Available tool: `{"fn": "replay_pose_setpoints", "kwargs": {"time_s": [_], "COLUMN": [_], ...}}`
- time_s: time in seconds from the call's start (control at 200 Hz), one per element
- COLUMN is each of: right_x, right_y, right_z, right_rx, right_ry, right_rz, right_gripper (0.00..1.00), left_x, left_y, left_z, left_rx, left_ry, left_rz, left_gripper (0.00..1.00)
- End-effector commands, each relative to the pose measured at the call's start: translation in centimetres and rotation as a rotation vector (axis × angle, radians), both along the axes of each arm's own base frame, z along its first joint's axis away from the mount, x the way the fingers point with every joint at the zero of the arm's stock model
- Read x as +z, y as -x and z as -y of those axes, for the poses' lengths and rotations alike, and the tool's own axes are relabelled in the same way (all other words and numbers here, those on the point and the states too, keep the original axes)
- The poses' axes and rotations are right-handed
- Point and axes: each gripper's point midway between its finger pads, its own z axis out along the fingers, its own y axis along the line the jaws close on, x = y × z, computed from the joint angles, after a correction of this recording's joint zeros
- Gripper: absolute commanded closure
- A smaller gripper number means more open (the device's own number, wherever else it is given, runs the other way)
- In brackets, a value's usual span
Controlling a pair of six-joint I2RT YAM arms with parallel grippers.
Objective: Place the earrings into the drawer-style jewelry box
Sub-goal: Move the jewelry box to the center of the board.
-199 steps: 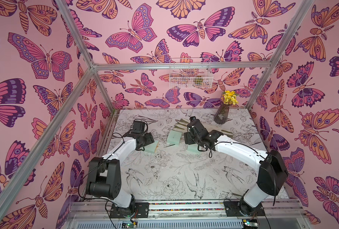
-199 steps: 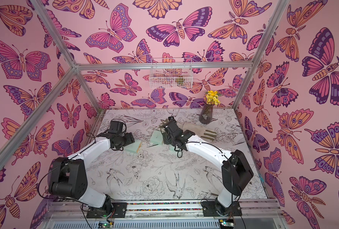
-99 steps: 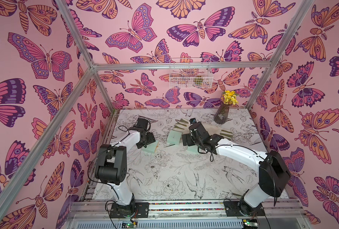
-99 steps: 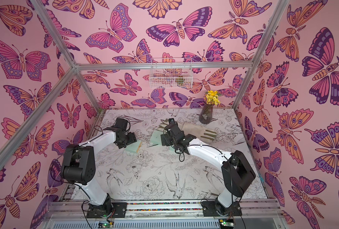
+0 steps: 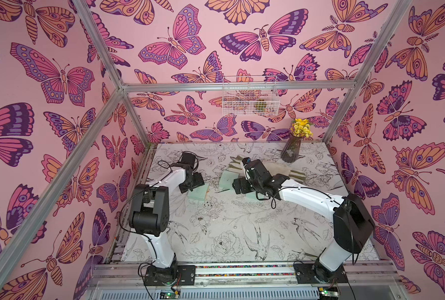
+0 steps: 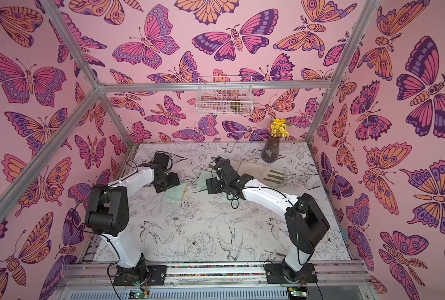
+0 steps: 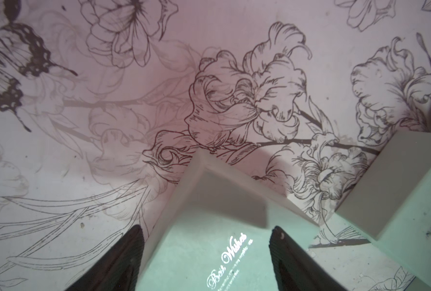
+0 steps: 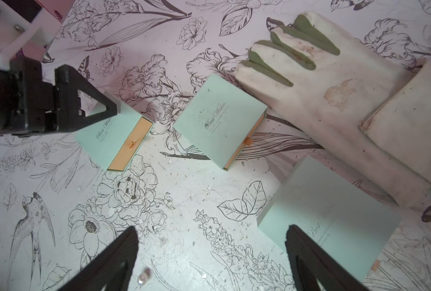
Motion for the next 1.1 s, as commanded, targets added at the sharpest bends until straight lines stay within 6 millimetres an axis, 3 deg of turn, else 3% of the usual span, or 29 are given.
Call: {"fn": "replay_pose_setpoints", "kwargs": {"time_s": [0.0, 0.125, 0.34, 0.506, 0.676, 0.826, 0.921, 1.096], "right_x": [-1.3, -1.5, -1.8, -2.6, -2.8, -3.3, -3.1, -2.6], "right_y": [0.7, 0.7, 1.2, 1.6, 2.0, 2.5, 3.0, 3.8], "right_z": [0.2, 0.1, 0.0, 0.5, 1.0, 1.3, 0.5, -1.3], "right_rx": [0.007, 0.008, 0.005, 0.004, -0.008, -0.008, 0.052, 0.188], "right_ry": [0.010, 0.012, -0.016, 0.001, 0.003, -0.005, -0.029, -0.128], "right_rz": [-0.045, -0.055, -0.077, -0.085, -0.092, -0.094, -0.093, -0.122], "right_gripper": [0.07, 0.08, 0.09, 0.09, 0.09, 0.10, 0.11, 0.14], "left_x": [0.2, -0.6, -2.4, -2.5, -2.7, -2.2, -1.7, 1.4], "left_y": [-0.5, -1.3, -2.2, -1.3, 0.4, 2.1, 2.5, 1.6], "left_z": [-0.3, -0.2, 0.0, 1.1, 3.9, 5.3, 5.6, 5.4], "left_rx": [-0.012, -0.010, -0.014, -0.049, -0.136, -0.204, -0.219, -0.211], "left_ry": [-0.032, -0.034, -0.037, -0.033, 0.017, 0.033, 0.052, 0.051], "left_rz": [-0.007, -0.028, -0.072, -0.100, -0.123, -0.124, -0.105, 0.015], "left_gripper": [0.14, 0.07, 0.10, 0.16, 0.22, 0.24, 0.25, 0.13]}}
